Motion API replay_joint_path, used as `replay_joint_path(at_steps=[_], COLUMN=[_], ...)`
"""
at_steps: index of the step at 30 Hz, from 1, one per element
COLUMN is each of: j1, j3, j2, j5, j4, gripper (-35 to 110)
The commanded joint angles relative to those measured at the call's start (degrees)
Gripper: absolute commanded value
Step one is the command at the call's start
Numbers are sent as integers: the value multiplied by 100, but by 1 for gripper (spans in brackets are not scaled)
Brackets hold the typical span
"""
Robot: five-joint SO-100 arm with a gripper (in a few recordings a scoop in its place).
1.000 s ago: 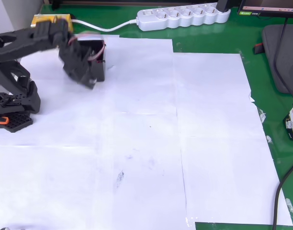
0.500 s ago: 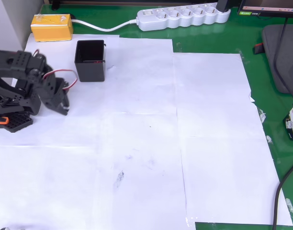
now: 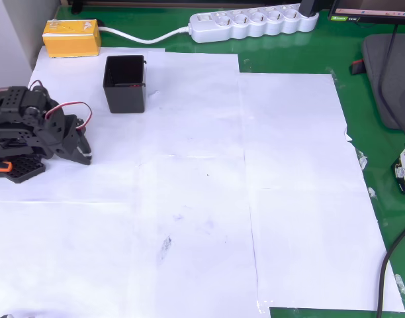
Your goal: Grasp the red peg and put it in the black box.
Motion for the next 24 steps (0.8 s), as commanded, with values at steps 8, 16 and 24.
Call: replay_joint_path(at_steps=[8, 16, 24], j1=[0, -35, -35], j3=[-527, -527, -527], j2=[-888, -923, -923], j5=[-132, -123, -114], j4=[571, 624, 624], gripper=[0, 0, 0])
